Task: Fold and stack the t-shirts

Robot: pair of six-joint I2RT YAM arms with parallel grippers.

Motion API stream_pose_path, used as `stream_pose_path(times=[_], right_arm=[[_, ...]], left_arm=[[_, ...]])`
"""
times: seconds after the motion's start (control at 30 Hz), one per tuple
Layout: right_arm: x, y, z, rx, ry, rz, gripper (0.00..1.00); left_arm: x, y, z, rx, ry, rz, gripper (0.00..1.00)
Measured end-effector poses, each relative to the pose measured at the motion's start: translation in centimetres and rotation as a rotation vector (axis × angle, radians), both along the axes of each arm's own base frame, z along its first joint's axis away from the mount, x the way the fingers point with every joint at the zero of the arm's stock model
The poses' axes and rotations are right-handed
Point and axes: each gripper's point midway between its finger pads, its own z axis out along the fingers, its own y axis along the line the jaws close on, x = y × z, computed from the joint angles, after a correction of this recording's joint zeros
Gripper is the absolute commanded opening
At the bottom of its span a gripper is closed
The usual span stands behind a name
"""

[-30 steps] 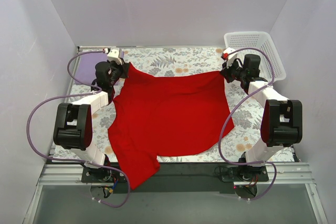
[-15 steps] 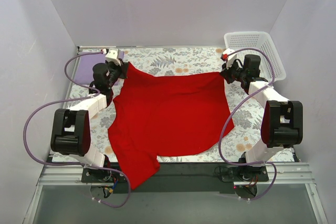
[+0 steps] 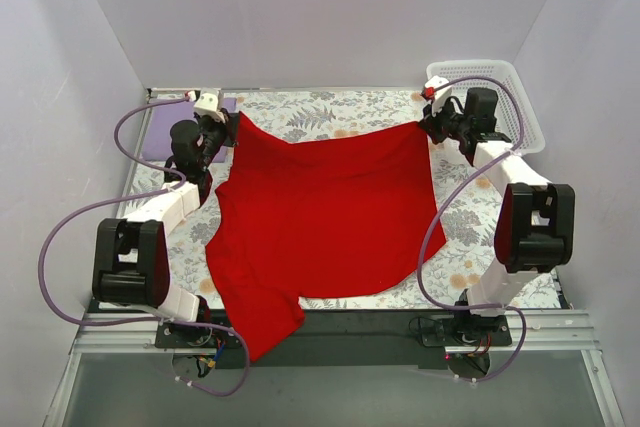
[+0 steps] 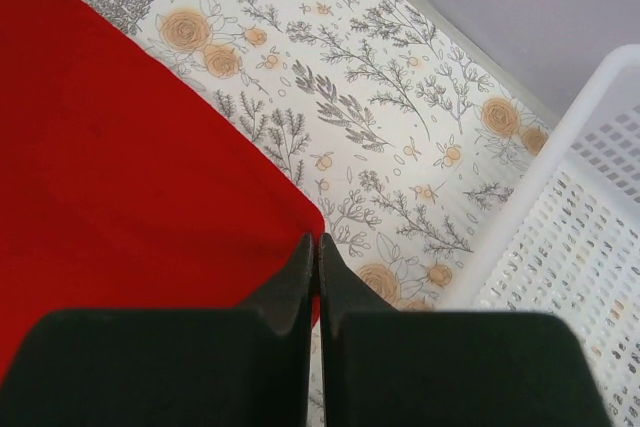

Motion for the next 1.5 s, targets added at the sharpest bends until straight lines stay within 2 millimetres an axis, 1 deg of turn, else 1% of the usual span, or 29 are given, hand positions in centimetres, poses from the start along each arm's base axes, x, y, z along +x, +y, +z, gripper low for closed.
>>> stream_pose_path(times=[0.07, 0.17, 0.3, 0.37, 0.5, 0.6, 0.67, 0.97, 1.17, 1.3, 1.5], right_arm=[[0.8, 0.2, -0.3, -0.001, 0.006, 0.002, 0.01], [1.8, 0.2, -1.7, -0.006, 0.034, -0.006, 0.01], [2.5, 0.1, -3.8, -0.023, 0.082, -0.024, 0.01], [2.7, 0.0, -4.4, -0.03, 0.096, -0.032, 0.01], [2.8, -0.2, -4.6, -0.039, 0.098, -0.039, 0.01], [3.0, -0.2, -4.4, -0.043, 0.09, -0.041, 0.01], [3.0, -0.3, -4.3, -0.046, 0.088, -0.04, 0.01], [3.0, -0.2, -4.4, -0.057, 0.082, -0.03, 0.01], [2.7, -0.3, -4.7, -0.067, 0.094, -0.023, 0.01], [2.5, -0.2, -4.8, -0.071, 0.099, -0.011, 0.01], [2.1, -0.2, -5.1, -0.075, 0.111, -0.006, 0.01]], left_arm=[[0.1, 0.2, -0.3, 0.001, 0.004, 0.006, 0.0], [0.4, 0.4, -0.9, 0.004, 0.015, 0.014, 0.0], [1.2, 0.6, -1.8, 0.007, 0.034, 0.023, 0.0], [1.9, 0.5, -2.2, 0.007, 0.044, 0.023, 0.0], [3.1, 0.4, -3.1, 0.008, 0.064, 0.018, 0.0], [3.3, 0.2, -3.8, 0.009, 0.082, 0.009, 0.0], [3.3, 0.1, -4.2, 0.009, 0.093, 0.003, 0.0], [3.1, -0.1, -4.2, 0.009, 0.095, -0.01, 0.0], [2.0, 0.0, -4.3, 0.008, 0.097, -0.011, 0.0], [1.3, -0.1, -3.7, 0.006, 0.087, -0.017, 0.0], [-0.1, 0.0, -2.2, 0.001, 0.055, -0.021, 0.0]])
